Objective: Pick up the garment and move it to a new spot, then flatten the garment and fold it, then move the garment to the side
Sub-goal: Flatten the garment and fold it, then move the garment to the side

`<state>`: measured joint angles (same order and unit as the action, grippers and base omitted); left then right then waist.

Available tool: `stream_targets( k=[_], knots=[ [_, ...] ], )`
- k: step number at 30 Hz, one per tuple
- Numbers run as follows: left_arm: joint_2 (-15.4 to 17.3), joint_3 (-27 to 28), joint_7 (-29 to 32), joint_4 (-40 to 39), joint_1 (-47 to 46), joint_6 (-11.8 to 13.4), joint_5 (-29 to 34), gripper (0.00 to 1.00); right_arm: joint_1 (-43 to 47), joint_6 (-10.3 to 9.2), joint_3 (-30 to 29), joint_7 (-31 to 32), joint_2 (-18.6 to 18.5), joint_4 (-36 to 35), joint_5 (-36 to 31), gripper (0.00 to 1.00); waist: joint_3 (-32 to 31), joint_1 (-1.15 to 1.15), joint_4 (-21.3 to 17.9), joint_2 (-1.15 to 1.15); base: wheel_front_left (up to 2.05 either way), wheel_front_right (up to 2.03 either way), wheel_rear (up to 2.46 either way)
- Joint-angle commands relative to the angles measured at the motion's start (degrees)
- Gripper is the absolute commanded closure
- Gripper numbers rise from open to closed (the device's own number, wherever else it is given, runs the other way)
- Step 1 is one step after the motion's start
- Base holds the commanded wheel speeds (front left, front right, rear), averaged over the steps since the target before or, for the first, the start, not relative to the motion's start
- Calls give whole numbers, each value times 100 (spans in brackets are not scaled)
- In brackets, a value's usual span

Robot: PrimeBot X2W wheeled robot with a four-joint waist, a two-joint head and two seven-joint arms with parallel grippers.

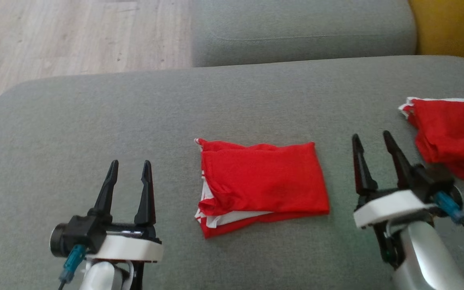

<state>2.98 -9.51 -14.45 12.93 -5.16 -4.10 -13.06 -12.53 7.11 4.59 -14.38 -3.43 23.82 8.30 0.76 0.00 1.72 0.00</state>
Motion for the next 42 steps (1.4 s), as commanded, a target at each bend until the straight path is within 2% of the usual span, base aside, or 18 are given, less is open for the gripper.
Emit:
stream_targets(
  k=[1, 5, 10, 24, 32, 42],
  knots=[
    [7, 147, -55, -204, -88, -1, 7, 0, -55, 37, 71, -62, 55, -326, -44, 0, -2, 0, -79, 0, 0, 0, 0],
    [-5, 180, -55, -248, 19, 11, -6, 0, 428, 37, -93, -62, 55, -823, 57, 0, 28, 0, -191, 0, 0, 0, 0],
    [-9, 187, -55, -288, 137, 58, -55, 0, 677, 37, -118, -62, 55, -1032, 143, 0, 62, 0, -214, 0, 0, 0, 0],
    [-10, 5, -55, -272, 38, 94, -119, 0, 625, 37, -169, -62, 55, -886, 48, 0, 243, 0, -36, 0, 0, 0, 0],
    [-10, -116, -55, -252, -208, 65, -93, 0, 152, 37, 219, 246, 55, -49, 215, 0, 603, 0, 212, 0, 0, 0, 0],
    [-10, -289, -55, -199, -391, 60, -151, 0, -452, 37, 727, 688, 55, 1510, 750, 0, 834, 0, 498, 0, 0, 0, 0]
  ],
)
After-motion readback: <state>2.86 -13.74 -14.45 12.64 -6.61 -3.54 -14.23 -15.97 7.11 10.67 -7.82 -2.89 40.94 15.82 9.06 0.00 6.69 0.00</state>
